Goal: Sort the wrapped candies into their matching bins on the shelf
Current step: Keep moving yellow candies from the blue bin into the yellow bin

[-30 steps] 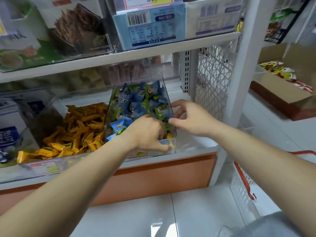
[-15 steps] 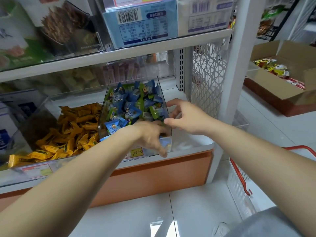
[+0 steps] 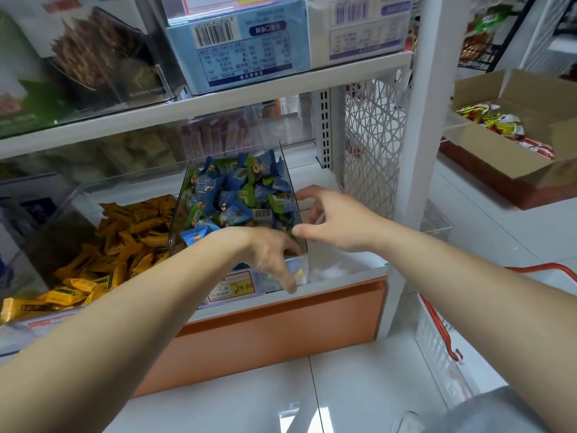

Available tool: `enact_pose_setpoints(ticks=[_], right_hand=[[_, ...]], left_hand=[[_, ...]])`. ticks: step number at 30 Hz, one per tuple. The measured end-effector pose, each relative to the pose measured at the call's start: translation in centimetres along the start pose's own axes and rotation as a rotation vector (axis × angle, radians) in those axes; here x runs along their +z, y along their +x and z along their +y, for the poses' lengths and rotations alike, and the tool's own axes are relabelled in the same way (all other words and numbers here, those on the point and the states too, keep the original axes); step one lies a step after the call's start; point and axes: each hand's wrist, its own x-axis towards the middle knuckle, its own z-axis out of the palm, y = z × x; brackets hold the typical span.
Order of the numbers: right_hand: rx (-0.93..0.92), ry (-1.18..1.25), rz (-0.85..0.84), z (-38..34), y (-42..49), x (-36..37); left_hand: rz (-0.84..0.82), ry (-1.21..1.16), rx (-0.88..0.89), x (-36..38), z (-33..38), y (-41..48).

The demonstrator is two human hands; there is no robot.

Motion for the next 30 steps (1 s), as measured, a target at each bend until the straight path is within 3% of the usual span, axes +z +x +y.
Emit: enact_pose_setpoints(ticks=[5, 9, 14, 18, 22, 25, 30], right_hand=[[0.001, -0.015, -0.005, 0.0, 0.1, -0.1], [-0.014, -0.027, -0.002, 0.1, 0.0, -0.1], [-0.013, -0.018, -0.008, 0.2, 0.0, 0.1], [-0.018, -0.025, -0.006, 0.3, 0.2, 0.1], [-0.005, -0.033, 0.001, 0.3, 0.1, -0.1], [-0.001, -0.080, 0.010, 0.1, 0.0, -0.2], [-0.045, -0.062, 0.231, -1.2, -0.1, -0.9]], left_hand=[[-0.037, -0.011, 0.016, -0.4, 0.3, -0.1], [0.080, -0.095, 0.086, -0.1, -0.6, -1.0], [0.164, -0.016, 0.108, 0.1, -1.1, -1.6], [0.310, -0.222, 0.200, 0.0, -1.9, -2.5], [0.341, -0.250, 0.238, 0.4, -2.4, -3.4], [0.405, -0.424, 0.273, 0.6, -2.9, -3.9], [0.695, -0.754, 0.192, 1.3, -2.8, -3.5]])
